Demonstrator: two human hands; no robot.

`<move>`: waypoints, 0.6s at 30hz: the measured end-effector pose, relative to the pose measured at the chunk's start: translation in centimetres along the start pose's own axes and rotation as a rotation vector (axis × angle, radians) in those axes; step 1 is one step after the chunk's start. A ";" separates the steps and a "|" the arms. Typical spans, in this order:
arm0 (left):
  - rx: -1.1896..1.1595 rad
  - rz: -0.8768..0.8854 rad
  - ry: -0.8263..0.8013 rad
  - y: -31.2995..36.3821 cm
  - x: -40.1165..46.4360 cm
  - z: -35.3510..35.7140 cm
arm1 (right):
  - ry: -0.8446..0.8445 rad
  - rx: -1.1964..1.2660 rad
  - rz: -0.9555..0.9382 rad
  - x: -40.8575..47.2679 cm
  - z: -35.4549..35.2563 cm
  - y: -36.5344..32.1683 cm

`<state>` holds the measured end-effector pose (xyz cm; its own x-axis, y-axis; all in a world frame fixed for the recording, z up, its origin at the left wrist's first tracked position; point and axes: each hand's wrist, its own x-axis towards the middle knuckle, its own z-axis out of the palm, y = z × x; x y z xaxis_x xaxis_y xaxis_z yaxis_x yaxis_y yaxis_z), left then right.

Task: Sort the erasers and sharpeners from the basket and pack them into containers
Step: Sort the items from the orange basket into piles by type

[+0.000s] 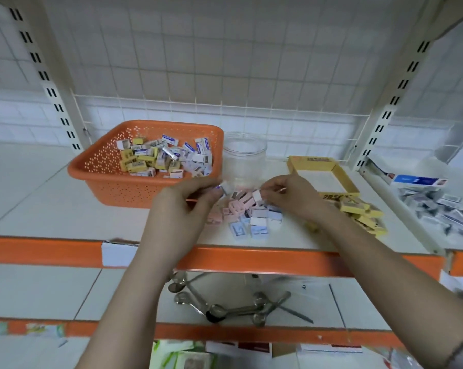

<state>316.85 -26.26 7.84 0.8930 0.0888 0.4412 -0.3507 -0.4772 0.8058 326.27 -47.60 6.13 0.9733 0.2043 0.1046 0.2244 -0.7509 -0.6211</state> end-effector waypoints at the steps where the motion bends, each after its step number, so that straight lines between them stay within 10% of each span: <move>1: -0.007 0.003 -0.017 0.0 0.2 0.1 | 0.033 0.011 -0.009 -0.4 -0.3 0.0; 12: -0.018 0.328 -0.516 6.7 6.3 13.2 | 0.676 -0.259 0.127 -13.7 -7.5 9.0; 18: -0.004 0.447 -0.731 12.3 7.2 26.8 | 0.624 -0.381 0.301 -21.1 -9.3 15.4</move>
<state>326.53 -54.92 10.35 0.6272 -0.6940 0.3536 -0.7133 -0.3293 0.6187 309.63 -69.32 1.56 0.8166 -0.3470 0.4613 -0.1614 -0.9045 -0.3947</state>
